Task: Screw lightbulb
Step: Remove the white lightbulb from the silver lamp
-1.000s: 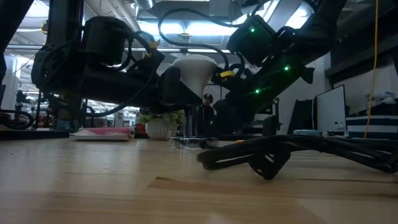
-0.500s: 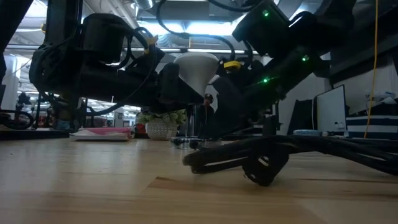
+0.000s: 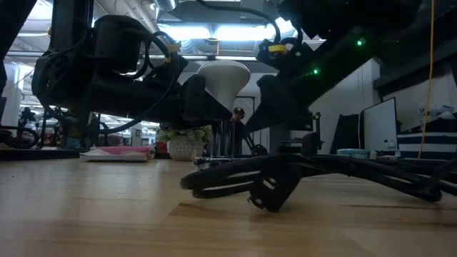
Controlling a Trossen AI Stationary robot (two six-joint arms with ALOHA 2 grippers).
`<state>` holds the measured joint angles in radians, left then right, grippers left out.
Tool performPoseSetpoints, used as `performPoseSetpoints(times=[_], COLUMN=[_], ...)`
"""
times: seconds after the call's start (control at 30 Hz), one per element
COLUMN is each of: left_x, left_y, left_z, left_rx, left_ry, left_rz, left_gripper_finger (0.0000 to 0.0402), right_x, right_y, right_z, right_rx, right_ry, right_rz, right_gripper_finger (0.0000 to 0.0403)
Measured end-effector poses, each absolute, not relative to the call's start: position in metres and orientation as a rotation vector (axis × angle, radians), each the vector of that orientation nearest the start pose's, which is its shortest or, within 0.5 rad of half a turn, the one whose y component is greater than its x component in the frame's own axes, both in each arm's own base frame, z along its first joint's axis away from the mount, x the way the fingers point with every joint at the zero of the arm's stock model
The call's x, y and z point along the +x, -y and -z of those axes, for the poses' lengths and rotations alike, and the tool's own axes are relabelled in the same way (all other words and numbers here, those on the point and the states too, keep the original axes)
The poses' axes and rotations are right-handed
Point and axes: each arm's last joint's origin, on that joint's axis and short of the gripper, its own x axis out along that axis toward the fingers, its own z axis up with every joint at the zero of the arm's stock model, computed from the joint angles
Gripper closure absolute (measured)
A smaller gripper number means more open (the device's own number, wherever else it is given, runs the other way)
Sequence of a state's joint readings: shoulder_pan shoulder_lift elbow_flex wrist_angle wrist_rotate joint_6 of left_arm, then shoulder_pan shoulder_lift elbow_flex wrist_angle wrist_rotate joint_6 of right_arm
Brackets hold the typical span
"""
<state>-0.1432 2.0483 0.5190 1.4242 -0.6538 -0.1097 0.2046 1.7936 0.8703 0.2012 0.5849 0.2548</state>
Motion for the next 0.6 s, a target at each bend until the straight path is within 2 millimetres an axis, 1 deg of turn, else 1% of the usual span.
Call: performPoseSetpoints(times=[0.13,0.2,0.33,0.47,0.6], left_x=[0.301,0.301,0.301,0.301,0.301], left_y=[0.026,0.026,0.026,0.026,0.026], left_z=[-0.086,-0.086,-0.086,-0.086,-0.086], left_rx=[-0.072,-0.077,-0.078,-0.079,-0.08], left_ry=[-0.068,-0.067,-0.067,-0.067,-0.067], left_rz=[-0.513,-0.512,-0.51,-0.509,-0.508], left_gripper_finger=[0.0249,0.0249,0.0249,0.0249,0.0249], right_x=[0.339,0.339,0.343,0.346,0.349], right_y=[-0.048,-0.041,-0.02,0.002,0.013], right_z=[-0.147,-0.147,-0.136,-0.124,-0.11], right_rx=[-0.138,-0.157,-0.137,-0.06,0.011], right_ry=[-0.609,-0.62,-0.669,-0.706,-0.733], right_rz=[0.492,0.501,0.519,0.501,0.466], right_gripper_finger=[0.0298,0.0301,0.0301,0.0301,0.0301])
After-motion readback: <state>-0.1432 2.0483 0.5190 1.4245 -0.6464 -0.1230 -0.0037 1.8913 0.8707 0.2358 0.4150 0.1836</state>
